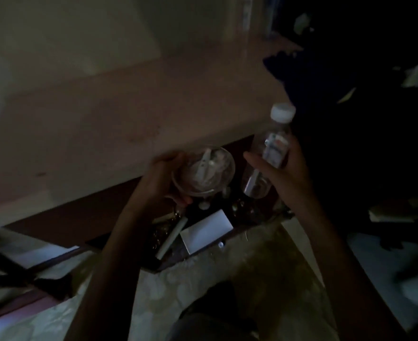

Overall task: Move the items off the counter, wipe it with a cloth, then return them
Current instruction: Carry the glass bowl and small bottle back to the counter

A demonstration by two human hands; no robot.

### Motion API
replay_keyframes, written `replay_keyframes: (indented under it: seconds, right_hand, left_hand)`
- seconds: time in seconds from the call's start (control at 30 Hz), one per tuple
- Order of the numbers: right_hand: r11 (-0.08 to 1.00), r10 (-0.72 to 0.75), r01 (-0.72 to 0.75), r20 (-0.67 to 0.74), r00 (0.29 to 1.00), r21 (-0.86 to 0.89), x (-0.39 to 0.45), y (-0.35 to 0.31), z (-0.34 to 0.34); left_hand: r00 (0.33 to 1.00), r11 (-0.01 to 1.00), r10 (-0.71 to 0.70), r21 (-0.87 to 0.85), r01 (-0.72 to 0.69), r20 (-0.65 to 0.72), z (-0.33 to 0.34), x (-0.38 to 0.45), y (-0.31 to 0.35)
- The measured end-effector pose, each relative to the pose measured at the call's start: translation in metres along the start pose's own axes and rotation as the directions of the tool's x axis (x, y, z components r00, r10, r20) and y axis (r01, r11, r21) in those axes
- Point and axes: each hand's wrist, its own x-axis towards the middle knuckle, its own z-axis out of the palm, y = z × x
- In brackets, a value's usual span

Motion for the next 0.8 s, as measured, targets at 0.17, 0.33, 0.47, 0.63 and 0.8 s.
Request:
replay_keyframes:
  seconds: [0.17,0.33,0.47,0.63,0.8]
  right_hand:
    - [0.990,-0.135,0.126,0.164,0.977,0.064,0.085,-0.049,0.019]
    - [0.976,-0.207,0.191,0.171,0.963,0.103,0.183,-0.082,0.044]
    - [0.979,-0.205,0.204,0.162,0.965,0.024,0.276,-0.089,0.055]
    - [0.974,-0.195,0.214,0.204,0.959,-0.074,0.372,-0.081,0.068]
    - [0.977,-0.186,0.208,0.279,0.942,-0.050,0.422,-0.060,0.086]
  left_hand:
    - [0.981,0.995,0.105,0.020,-0.103,-0.164,-0.020,0.034,0.068]
    - [0.954,0.989,0.145,0.011,-0.147,-0.262,-0.041,0.102,0.112]
    - [0.945,0.994,0.110,0.007,-0.113,-0.308,-0.045,0.168,0.141]
    - [0.934,0.999,0.054,0.017,-0.051,-0.352,-0.036,0.239,0.167]
    - [0.917,0.998,-0.014,-0.057,-0.010,-0.399,-0.015,0.286,0.176]
